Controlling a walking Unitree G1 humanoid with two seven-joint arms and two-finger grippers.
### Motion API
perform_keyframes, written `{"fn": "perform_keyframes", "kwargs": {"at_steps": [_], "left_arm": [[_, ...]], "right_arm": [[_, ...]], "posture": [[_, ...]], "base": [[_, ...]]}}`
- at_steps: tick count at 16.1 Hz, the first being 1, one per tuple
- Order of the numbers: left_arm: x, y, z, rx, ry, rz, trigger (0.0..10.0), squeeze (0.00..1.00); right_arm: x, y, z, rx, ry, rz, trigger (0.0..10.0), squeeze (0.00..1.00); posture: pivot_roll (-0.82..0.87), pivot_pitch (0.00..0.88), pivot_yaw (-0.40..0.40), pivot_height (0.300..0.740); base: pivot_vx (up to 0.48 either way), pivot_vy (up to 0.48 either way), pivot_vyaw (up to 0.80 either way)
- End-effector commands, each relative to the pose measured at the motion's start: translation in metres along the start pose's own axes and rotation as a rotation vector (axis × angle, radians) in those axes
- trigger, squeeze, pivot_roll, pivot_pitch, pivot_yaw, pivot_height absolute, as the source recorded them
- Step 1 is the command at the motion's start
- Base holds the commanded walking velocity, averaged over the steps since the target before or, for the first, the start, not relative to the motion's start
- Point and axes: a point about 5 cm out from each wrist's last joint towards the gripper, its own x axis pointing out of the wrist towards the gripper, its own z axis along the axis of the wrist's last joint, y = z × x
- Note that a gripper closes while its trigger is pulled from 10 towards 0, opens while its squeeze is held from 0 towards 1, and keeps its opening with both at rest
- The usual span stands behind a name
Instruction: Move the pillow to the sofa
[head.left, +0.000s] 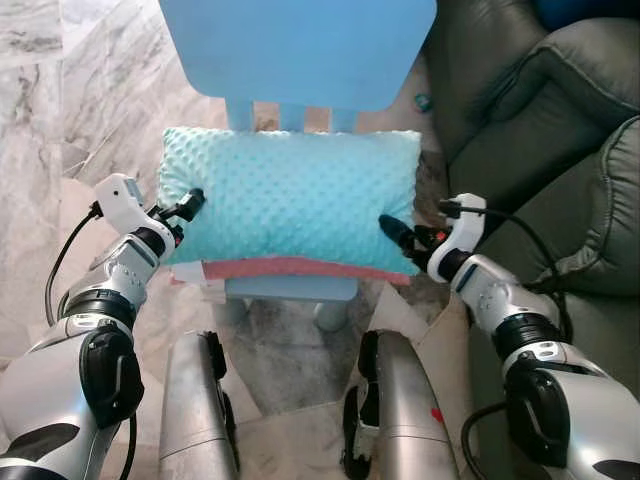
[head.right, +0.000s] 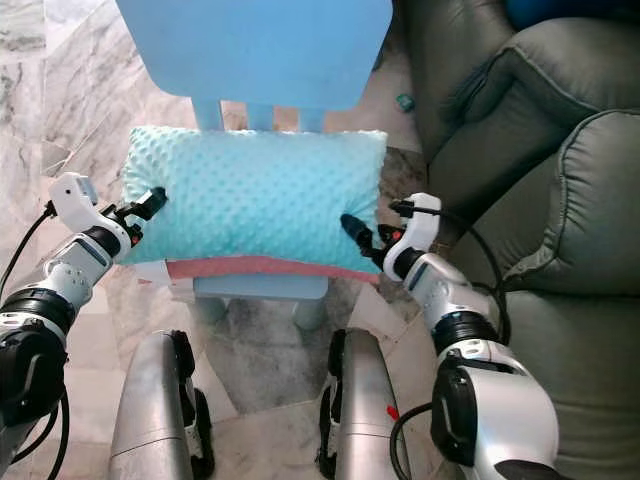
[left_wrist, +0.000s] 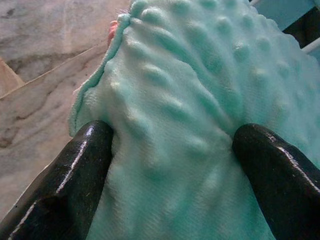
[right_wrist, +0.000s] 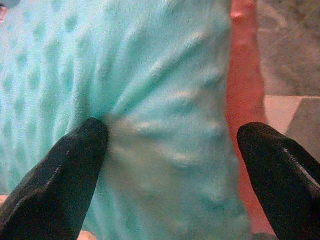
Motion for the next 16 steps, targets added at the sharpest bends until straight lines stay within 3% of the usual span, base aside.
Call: {"fn": "perform_keyframes", "kwargs": {"at_steps": [1, 3, 4, 6, 10, 12, 13, 14, 15, 16], "left_arm": [[0.0, 0.0, -0.005, 0.009, 0.026, 0.003, 10.0, 0.0], [0.001, -0.002, -0.007, 0.014, 0.028, 0.002, 10.0, 0.0], [0.002, -0.005, -0.011, 0.02, 0.033, 0.001, 10.0, 0.0], [0.004, -0.01, -0.015, 0.025, 0.044, -0.011, 10.0, 0.0], [0.011, -0.035, -0.033, 0.047, 0.095, -0.083, 10.0, 0.0], [0.013, -0.043, -0.041, 0.055, 0.118, -0.107, 10.0, 0.0], [0.013, -0.048, -0.047, 0.05, 0.134, -0.133, 7.5, 0.0], [0.013, -0.051, -0.051, 0.052, 0.145, -0.144, 0.0, 0.0], [0.013, -0.052, -0.054, 0.057, 0.152, -0.148, 0.0, 0.0], [0.013, -0.052, -0.055, 0.061, 0.153, -0.144, 0.0, 0.0]], "right_arm": [[-0.001, -0.001, -0.008, 0.045, 0.013, 0.0, 10.0, 0.0], [0.003, 0.005, -0.015, 0.057, 0.026, 0.018, 10.0, 0.0], [0.011, 0.018, -0.02, 0.054, 0.033, 0.061, 10.0, 0.0], [0.017, 0.03, -0.024, 0.058, 0.036, 0.088, 10.0, 0.0], [0.031, 0.061, -0.039, 0.044, 0.085, 0.152, 10.0, 0.0], [0.033, 0.067, -0.043, 0.035, 0.091, 0.17, 10.0, 0.0], [0.034, 0.07, -0.044, 0.036, 0.091, 0.181, 10.0, 0.0], [0.033, 0.07, -0.045, 0.045, 0.088, 0.186, 1.1, 0.0], [0.032, 0.068, -0.046, 0.044, 0.089, 0.186, 0.0, 0.0], [0.031, 0.065, -0.047, 0.036, 0.089, 0.178, 0.0, 0.0]], "posture": [[-0.1, 0.391, -0.088, 0.555], [-0.09, 0.395, -0.087, 0.555], [-0.09, 0.398, -0.085, 0.555], [-0.08, 0.406, -0.085, 0.555], [-0.07, 0.419, -0.081, 0.555], [-0.06, 0.42, -0.082, 0.555], [-0.07, 0.423, -0.081, 0.555], [-0.07, 0.423, -0.081, 0.555], [-0.07, 0.424, -0.08, 0.555], [-0.08, 0.424, -0.08, 0.555]], "base": [[0.0, 0.0, 0.0], [0.0, 0.0, 0.0], [0.0, 0.0, 0.0], [0.0, 0.0, 0.0], [0.0, 0.0, 0.0], [0.0, 0.0, 0.0], [0.0, 0.0, 0.0], [0.0, 0.0, 0.0], [0.0, 0.0, 0.0], [0.0, 0.0, 0.0]]}}
